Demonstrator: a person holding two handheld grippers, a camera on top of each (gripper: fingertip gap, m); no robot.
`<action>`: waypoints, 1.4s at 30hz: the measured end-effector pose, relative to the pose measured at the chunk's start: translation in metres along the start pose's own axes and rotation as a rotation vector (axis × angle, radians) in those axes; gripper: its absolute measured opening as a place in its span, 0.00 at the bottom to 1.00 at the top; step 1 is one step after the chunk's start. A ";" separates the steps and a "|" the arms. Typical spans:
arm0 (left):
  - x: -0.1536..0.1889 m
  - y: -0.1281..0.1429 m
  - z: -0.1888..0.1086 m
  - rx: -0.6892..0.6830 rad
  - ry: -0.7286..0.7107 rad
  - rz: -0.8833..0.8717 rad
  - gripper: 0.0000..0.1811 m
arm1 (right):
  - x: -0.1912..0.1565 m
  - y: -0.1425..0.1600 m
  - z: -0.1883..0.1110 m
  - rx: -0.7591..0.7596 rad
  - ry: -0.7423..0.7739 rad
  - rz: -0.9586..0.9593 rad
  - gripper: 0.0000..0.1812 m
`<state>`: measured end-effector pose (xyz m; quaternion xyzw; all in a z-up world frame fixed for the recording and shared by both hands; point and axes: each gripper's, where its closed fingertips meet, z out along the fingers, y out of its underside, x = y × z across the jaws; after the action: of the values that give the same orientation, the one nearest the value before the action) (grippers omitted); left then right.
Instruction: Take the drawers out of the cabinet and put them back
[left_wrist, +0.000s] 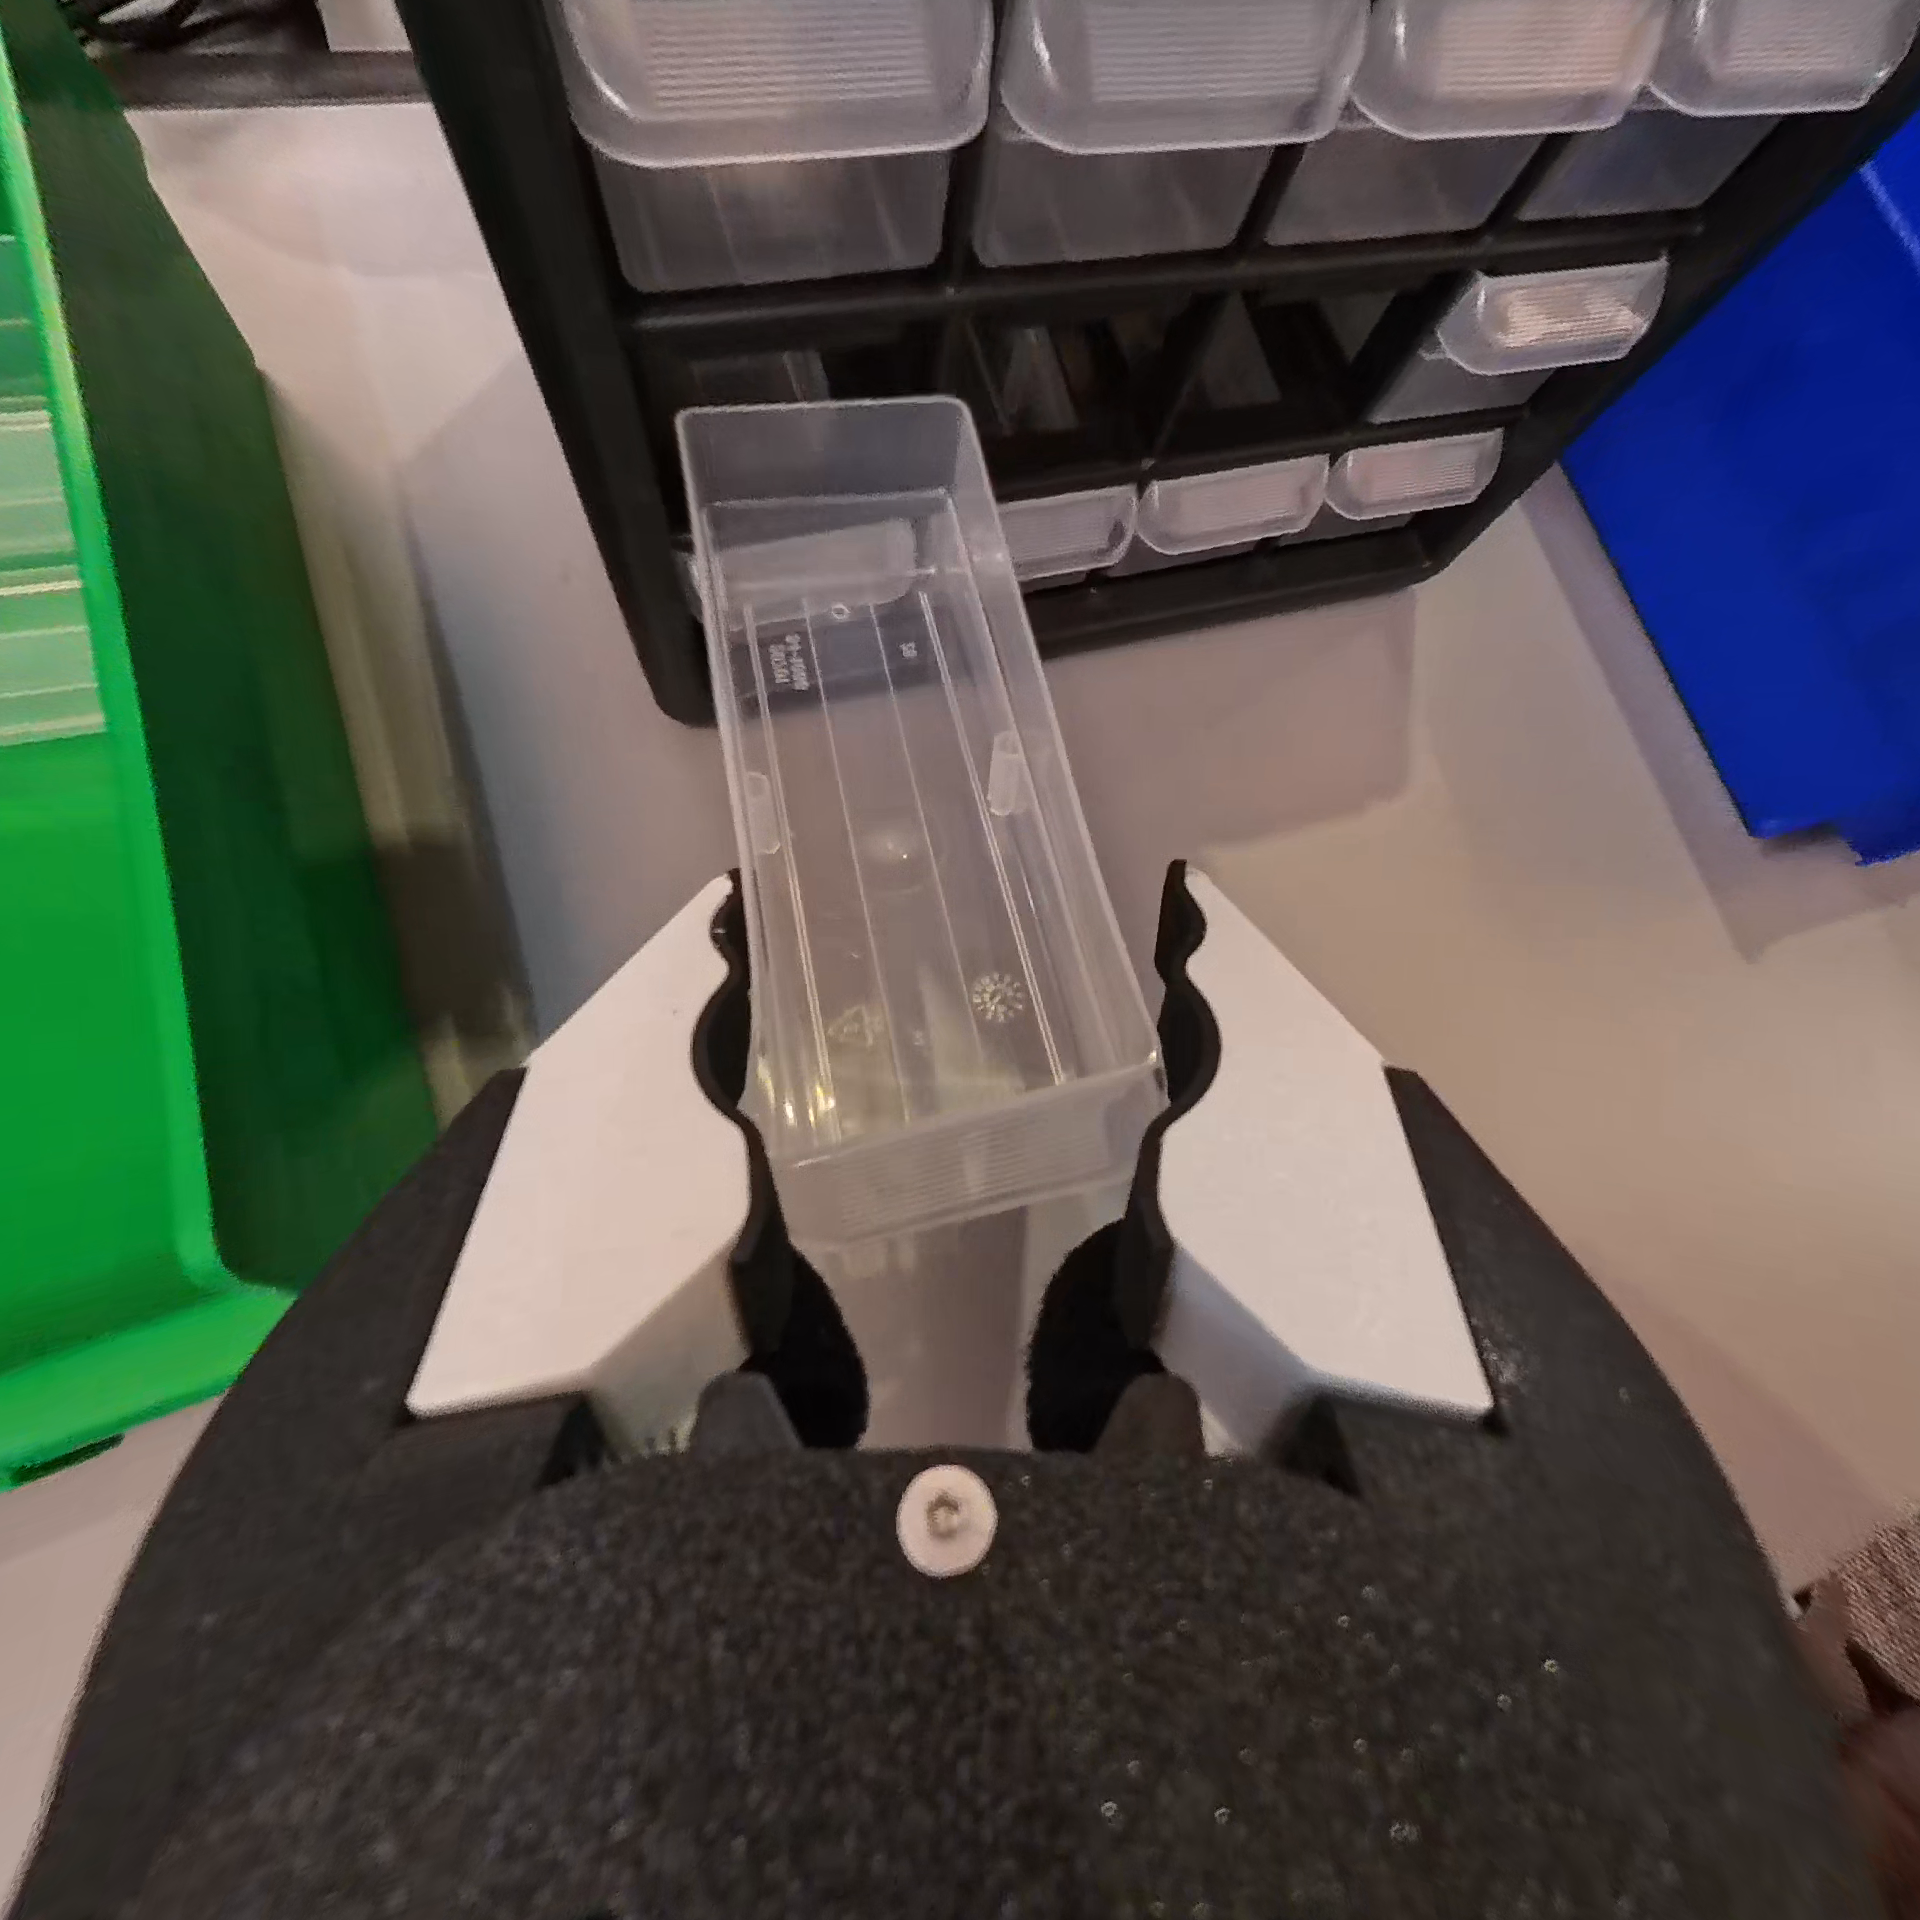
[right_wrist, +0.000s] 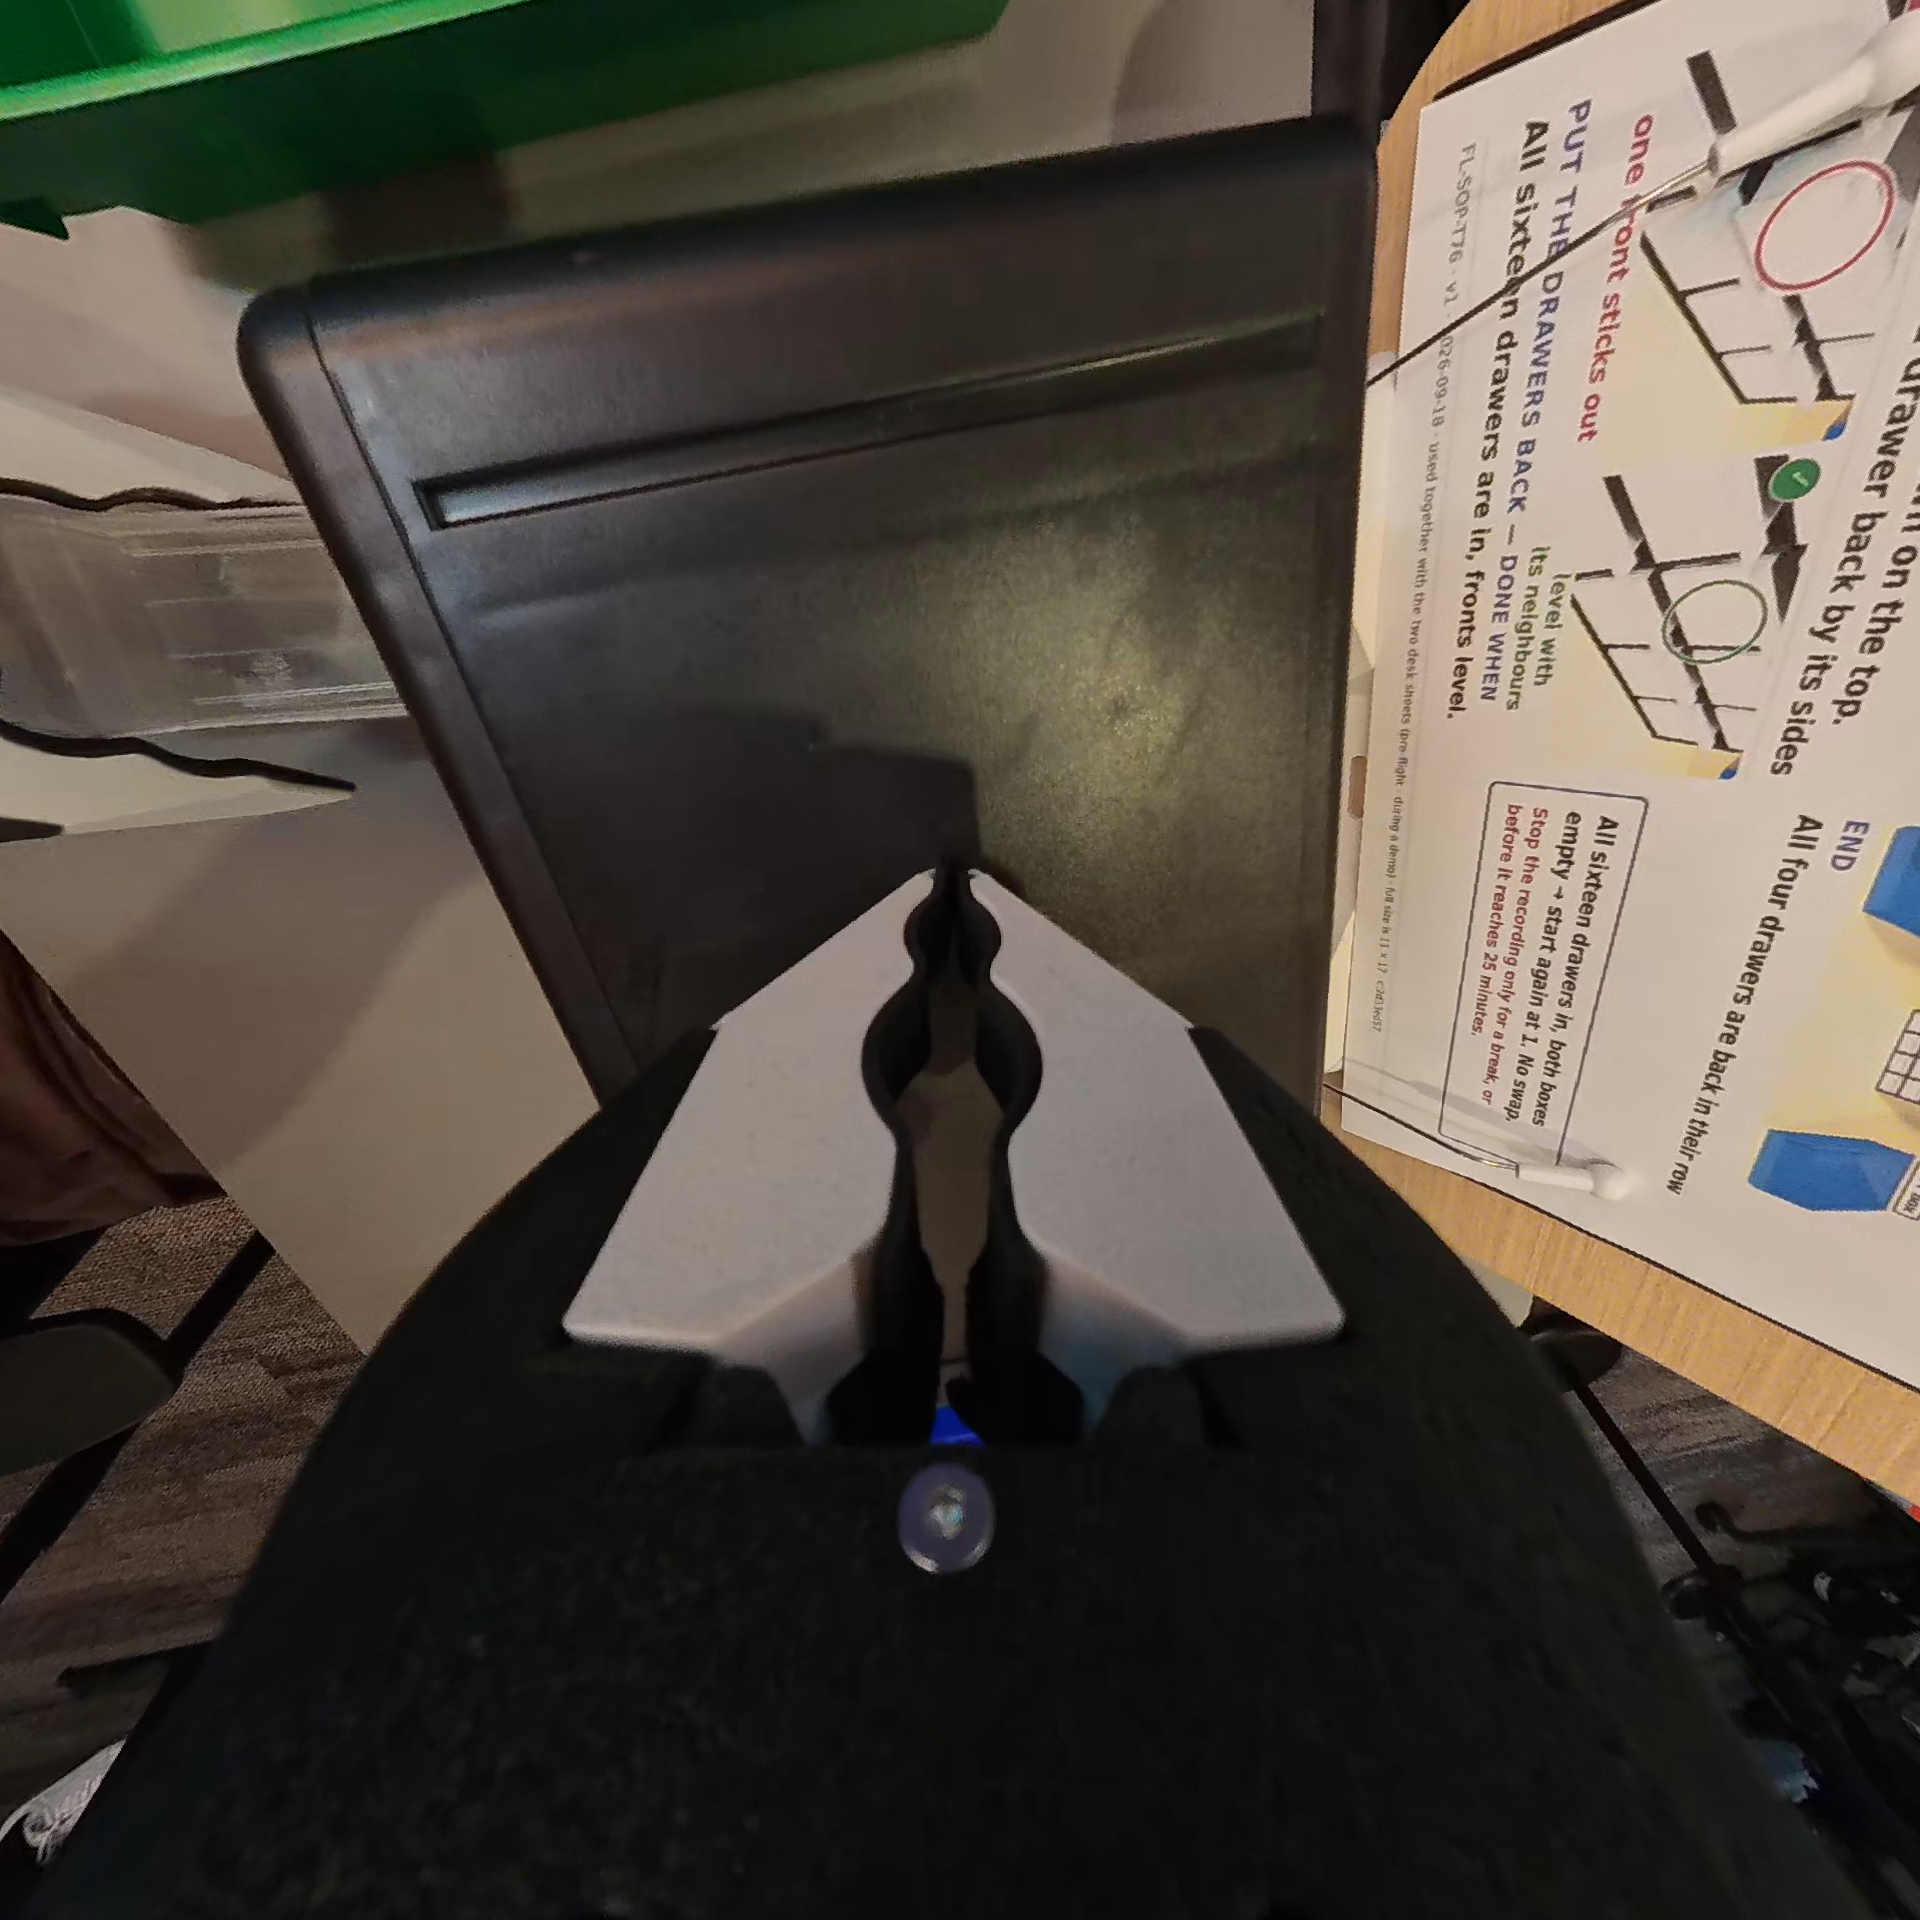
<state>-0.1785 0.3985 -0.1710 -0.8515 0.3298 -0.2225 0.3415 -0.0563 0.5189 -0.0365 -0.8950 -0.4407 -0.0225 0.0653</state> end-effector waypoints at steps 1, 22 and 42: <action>0.000 -0.001 0.001 0.003 0.002 0.000 0.42 | 0.000 0.000 0.000 0.002 -0.001 0.000 0.00; -0.004 -0.022 0.011 0.174 -0.077 0.002 0.43 | 0.000 0.000 0.000 -0.020 0.015 -0.002 0.00; -0.007 -0.035 0.034 0.323 -0.137 0.082 0.55 | 0.001 0.000 0.000 -0.033 0.023 0.005 0.00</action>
<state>-0.1486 0.4374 -0.1696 -0.7845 0.3003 -0.2000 0.5044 -0.0559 0.5195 -0.0366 -0.8966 -0.4374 -0.0399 0.0559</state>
